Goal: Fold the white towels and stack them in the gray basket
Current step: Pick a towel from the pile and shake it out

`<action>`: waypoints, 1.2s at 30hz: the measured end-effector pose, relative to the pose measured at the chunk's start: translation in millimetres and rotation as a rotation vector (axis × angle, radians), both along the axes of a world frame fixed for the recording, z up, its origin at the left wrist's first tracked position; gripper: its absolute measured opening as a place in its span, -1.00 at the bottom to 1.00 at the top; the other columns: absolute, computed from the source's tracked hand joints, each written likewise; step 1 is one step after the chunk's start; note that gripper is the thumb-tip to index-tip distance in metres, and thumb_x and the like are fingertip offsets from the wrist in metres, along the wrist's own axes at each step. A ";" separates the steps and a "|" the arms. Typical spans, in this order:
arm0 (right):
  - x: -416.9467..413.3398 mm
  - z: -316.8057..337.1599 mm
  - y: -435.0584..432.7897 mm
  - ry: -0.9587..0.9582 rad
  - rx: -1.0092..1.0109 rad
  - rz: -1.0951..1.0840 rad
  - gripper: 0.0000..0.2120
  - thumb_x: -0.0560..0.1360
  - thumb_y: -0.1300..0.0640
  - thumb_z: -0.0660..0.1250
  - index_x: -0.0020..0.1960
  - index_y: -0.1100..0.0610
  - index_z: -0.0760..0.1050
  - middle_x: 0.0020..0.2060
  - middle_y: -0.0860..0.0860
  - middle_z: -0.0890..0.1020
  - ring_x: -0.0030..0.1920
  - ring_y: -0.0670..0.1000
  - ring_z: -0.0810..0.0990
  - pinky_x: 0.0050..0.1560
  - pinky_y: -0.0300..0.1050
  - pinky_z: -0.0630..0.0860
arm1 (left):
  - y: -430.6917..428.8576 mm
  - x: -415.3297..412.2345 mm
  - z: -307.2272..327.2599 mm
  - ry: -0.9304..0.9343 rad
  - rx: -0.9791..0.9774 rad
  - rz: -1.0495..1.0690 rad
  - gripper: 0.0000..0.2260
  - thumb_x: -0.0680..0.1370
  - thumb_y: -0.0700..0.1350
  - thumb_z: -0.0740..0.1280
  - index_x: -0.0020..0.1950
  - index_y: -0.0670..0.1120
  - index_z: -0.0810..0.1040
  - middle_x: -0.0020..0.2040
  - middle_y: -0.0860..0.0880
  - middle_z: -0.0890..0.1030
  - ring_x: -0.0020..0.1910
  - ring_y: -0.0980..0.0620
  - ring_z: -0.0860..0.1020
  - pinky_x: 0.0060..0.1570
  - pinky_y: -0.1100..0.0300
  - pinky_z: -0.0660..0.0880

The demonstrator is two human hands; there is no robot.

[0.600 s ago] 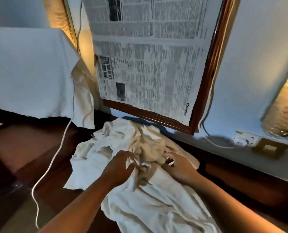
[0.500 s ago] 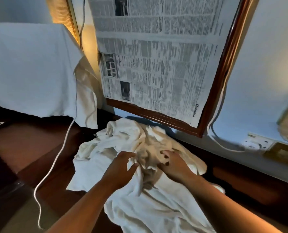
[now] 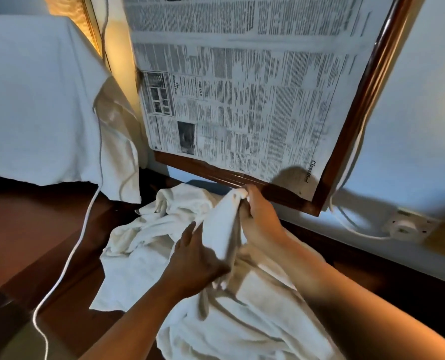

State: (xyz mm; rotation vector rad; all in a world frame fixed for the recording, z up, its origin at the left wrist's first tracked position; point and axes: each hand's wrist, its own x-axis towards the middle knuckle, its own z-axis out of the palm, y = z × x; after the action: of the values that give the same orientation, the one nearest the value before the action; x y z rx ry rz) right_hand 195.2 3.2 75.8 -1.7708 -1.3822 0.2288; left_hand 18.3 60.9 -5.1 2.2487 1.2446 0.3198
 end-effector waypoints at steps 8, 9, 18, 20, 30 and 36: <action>71.8 84.5 -64.1 -0.010 0.186 -0.162 -0.90 0.58 0.10 0.36 -0.07 0.10 0.50 -0.34 -0.03 0.52 -0.36 -0.17 0.46 -0.41 -0.32 0.30 | 4.9 48.5 15.1 -0.069 0.247 0.111 -0.60 0.53 0.24 0.33 0.26 0.05 0.47 0.16 0.00 0.61 0.14 -0.09 0.58 0.21 -0.06 0.44; 79.3 88.1 -74.9 -0.013 0.207 -0.197 -0.91 0.56 0.10 0.38 -0.08 0.09 0.51 -0.35 -0.05 0.51 -0.36 -0.18 0.46 -0.41 -0.34 0.29 | 5.6 47.6 13.9 0.017 0.249 0.104 -0.60 0.54 0.24 0.31 0.28 0.05 0.47 0.21 -0.01 0.58 0.17 -0.09 0.56 0.23 -0.07 0.43; 92.9 84.4 -138.9 -0.072 0.074 -0.243 -0.83 0.57 -0.01 0.35 -0.18 -0.04 0.46 -0.38 -0.06 0.48 -0.42 -0.14 0.43 -0.44 -0.27 0.27 | 7.2 24.5 64.1 -0.229 0.260 0.076 -0.73 0.43 -0.06 0.31 0.13 -0.04 0.55 0.05 -0.11 0.62 0.05 -0.17 0.60 0.03 -0.03 0.54; 92.8 81.7 -145.4 -0.189 -0.139 -0.208 -0.85 0.57 0.00 0.31 -0.12 0.04 0.47 -0.27 -0.02 0.55 -0.29 -0.08 0.52 -0.30 -0.12 0.41 | 1.9 22.5 100.0 -0.362 0.270 -0.002 -0.77 0.43 -0.13 0.33 0.08 -0.06 0.55 0.03 -0.10 0.61 0.04 -0.15 0.58 -0.02 0.08 0.45; 19.5 47.7 -132.5 0.125 0.112 0.219 -0.50 0.46 0.27 0.47 0.32 -0.03 0.43 0.14 -0.05 0.60 0.17 -0.25 0.55 0.12 -0.19 0.49 | -62.7 49.8 197.5 -0.573 0.276 -0.200 -0.85 0.44 -0.05 0.28 -0.06 -0.07 0.54 -0.16 -0.03 0.61 -0.19 0.00 0.55 -0.31 0.32 0.36; 35.9 87.3 -146.0 0.326 0.302 -0.261 -0.92 0.54 0.10 0.34 -0.05 0.00 0.61 -0.19 -0.03 0.71 -0.11 -0.05 0.69 -0.08 -0.05 0.63 | -43.5 38.0 142.3 -0.422 0.413 -0.159 -0.41 0.41 0.10 0.52 0.35 -0.09 0.45 0.22 -0.11 0.55 0.23 -0.10 0.48 0.12 0.07 0.47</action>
State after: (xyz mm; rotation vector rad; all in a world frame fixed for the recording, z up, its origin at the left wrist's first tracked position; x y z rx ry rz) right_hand 231.1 -142.8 163.1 -1.5592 -0.8933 0.1496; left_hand 56.3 17.3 137.2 2.4203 0.8263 1.0071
